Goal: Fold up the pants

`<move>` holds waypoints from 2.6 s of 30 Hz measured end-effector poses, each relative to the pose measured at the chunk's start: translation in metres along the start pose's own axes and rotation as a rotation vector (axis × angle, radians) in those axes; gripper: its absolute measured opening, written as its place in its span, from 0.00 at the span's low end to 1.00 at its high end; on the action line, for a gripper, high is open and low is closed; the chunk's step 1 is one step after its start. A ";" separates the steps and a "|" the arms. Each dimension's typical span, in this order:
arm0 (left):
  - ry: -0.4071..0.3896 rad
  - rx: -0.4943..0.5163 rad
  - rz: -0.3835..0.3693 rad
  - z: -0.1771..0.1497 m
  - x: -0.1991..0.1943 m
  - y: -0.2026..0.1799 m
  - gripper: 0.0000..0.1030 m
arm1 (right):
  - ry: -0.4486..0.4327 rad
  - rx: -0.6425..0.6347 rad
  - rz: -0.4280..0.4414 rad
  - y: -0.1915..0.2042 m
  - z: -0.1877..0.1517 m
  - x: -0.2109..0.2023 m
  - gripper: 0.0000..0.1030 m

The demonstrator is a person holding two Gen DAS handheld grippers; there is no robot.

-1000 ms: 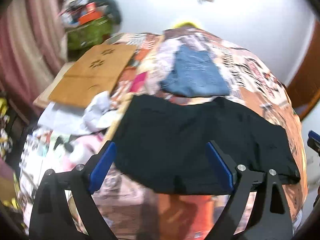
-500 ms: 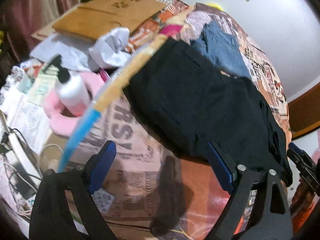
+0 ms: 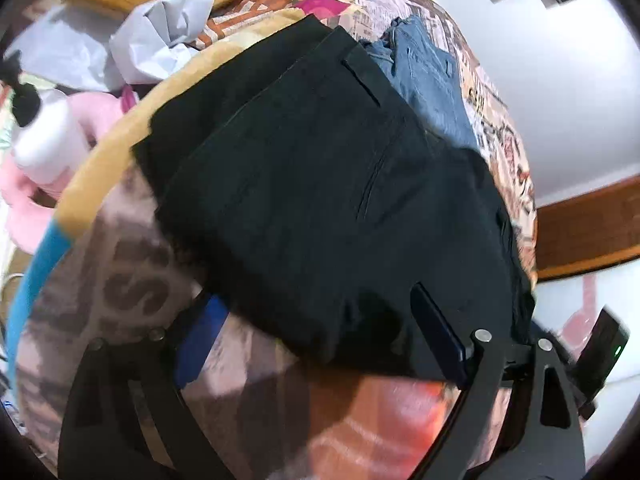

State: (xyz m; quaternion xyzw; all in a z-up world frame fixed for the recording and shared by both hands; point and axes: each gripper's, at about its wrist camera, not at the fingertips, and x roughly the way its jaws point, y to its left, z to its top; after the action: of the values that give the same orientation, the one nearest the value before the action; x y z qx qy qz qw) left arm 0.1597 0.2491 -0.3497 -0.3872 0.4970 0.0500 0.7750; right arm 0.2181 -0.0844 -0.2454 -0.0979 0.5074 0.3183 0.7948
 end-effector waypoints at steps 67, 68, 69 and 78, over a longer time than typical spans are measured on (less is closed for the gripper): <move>0.008 0.952 -0.024 -0.117 0.072 -0.387 0.13 | -0.129 0.387 0.018 -0.116 -0.092 -0.058 0.63; 0.030 0.963 -0.017 -0.122 0.078 -0.385 0.13 | -0.132 0.397 0.024 -0.116 -0.094 -0.060 0.63; 0.052 0.972 -0.011 -0.127 0.084 -0.381 0.14 | -0.134 0.405 0.028 -0.117 -0.097 -0.062 0.63; 0.130 1.042 0.031 -0.153 0.087 -0.362 0.49 | -0.140 0.434 0.011 -0.120 -0.105 -0.073 0.63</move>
State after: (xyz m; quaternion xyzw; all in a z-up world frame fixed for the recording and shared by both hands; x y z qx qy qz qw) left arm 0.2590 -0.1285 -0.2520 0.0550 0.5085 -0.2165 0.8316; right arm 0.1920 -0.2571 -0.2509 0.1004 0.5079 0.2122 0.8288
